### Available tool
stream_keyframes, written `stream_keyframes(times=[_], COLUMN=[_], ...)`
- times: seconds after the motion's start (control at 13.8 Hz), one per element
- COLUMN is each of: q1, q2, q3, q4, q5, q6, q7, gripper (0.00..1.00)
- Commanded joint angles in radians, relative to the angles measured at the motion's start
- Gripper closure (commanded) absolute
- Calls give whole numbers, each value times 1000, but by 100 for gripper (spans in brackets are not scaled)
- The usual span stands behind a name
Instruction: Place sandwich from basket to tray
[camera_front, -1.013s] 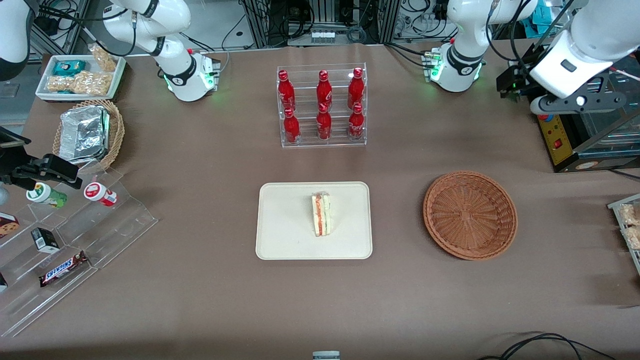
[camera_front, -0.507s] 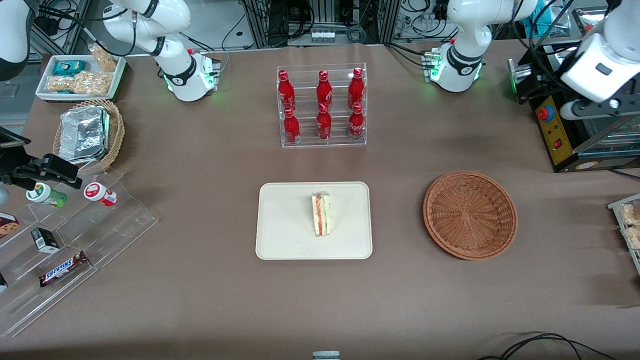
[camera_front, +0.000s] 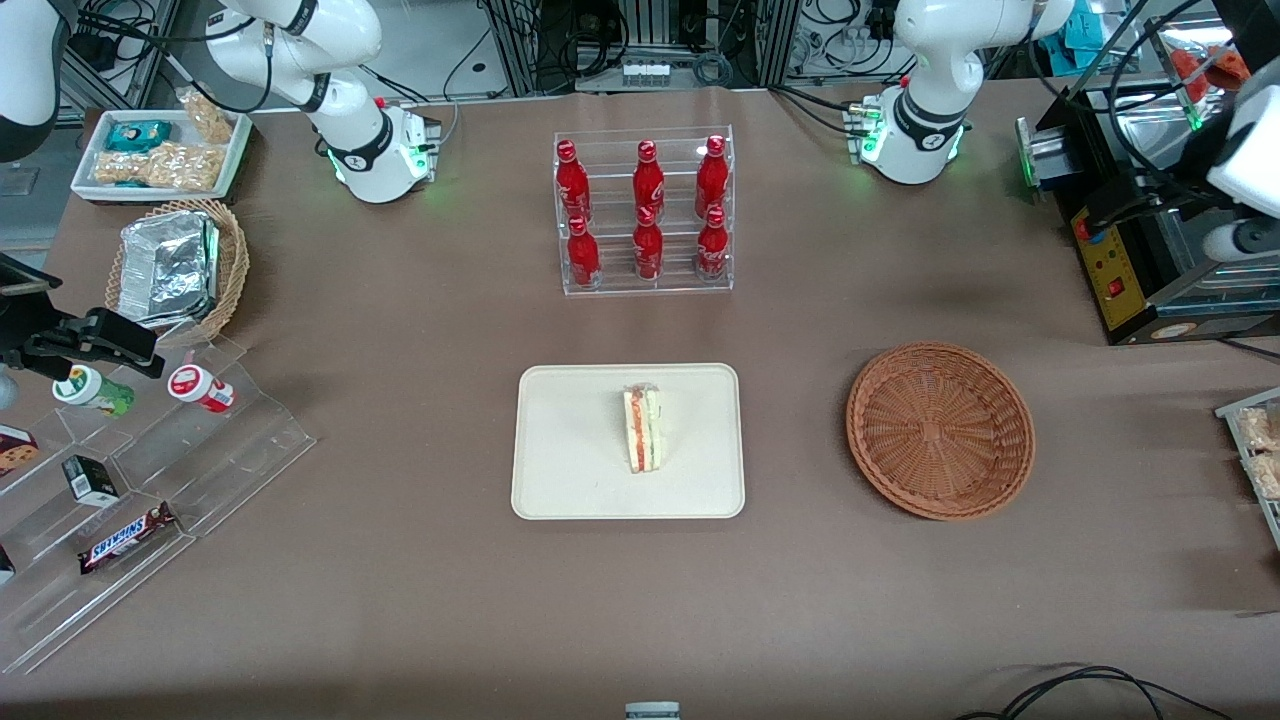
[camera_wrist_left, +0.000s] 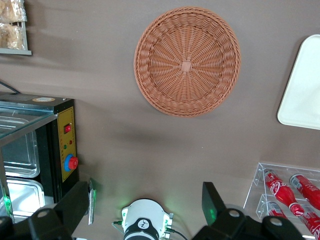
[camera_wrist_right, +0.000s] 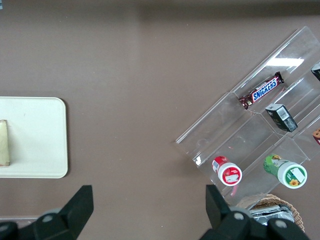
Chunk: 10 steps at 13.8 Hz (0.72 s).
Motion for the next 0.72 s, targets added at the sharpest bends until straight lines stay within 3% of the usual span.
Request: stream_keyframes(times=[0.0,0.65], q1=[3,1], q2=[4,8], q3=[-1,-4], q4=[0,0], q5=[-10,2], q6=[14,31], q7=[8,7], gripper=[0,0])
